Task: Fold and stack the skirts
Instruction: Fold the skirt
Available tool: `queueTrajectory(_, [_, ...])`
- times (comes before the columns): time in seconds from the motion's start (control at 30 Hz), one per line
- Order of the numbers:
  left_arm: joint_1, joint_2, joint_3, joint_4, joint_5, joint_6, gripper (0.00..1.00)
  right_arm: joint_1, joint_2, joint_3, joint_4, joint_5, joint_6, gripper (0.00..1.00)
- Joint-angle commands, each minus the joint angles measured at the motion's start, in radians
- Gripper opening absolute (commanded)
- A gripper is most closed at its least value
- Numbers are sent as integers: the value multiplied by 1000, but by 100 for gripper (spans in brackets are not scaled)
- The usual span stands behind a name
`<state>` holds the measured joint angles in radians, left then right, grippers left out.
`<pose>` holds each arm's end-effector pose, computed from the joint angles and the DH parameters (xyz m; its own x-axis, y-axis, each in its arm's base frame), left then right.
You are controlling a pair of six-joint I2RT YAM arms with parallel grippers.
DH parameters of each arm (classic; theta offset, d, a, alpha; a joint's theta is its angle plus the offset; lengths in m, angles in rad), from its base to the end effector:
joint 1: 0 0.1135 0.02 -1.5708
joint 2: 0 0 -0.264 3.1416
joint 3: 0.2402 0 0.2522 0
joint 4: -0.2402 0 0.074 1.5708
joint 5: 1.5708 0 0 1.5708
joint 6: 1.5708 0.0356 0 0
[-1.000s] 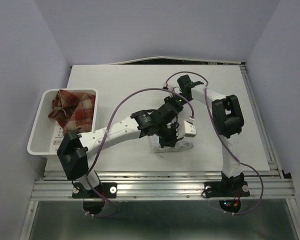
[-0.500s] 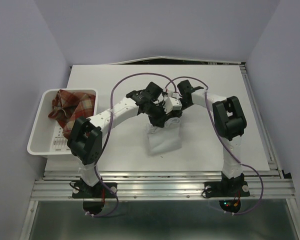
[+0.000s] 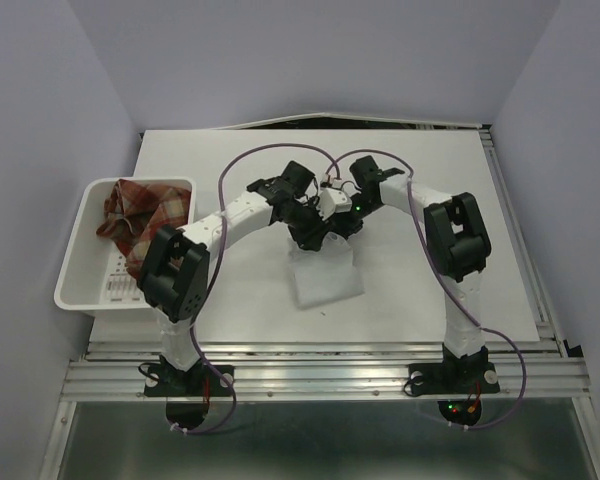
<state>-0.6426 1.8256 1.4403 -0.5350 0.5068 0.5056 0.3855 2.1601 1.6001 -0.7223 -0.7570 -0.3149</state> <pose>0.3097 -0.2534 0.2489 -0.1896 0.6709 -0.7169 0.9728 0.2272 -0.0446 0.3935 0.1861 0.1579 -0.7039 -0.5286 -0.4744 -0.7072 0.4589 0.5379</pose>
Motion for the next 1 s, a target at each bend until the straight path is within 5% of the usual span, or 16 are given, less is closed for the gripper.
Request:
queueTrajectory(0.0, [21, -92, 52, 78, -132, -79, 50, 4, 7, 142, -34, 131, 14, 76])
queueTrajectory(0.1, [40, -172, 32, 125, -201, -137, 51, 4, 12, 240, -58, 186, 20, 77])
queueTrajectory(0.2, [43, -282, -49, 185, -232, -199, 52, -5, 9, 325, -65, 251, 31, 97])
queueTrajectory(0.4, [43, -344, -159, 257, -157, -303, 53, -14, 3, 439, -80, 332, 53, 96])
queueTrajectory(0.63, [60, -290, -235, 360, -65, -421, 47, -25, -124, 278, -62, 113, 177, 57])
queueTrajectory(0.97, [156, -65, -206, 396, -74, -470, 41, -25, -128, -48, 67, -54, 212, 54])
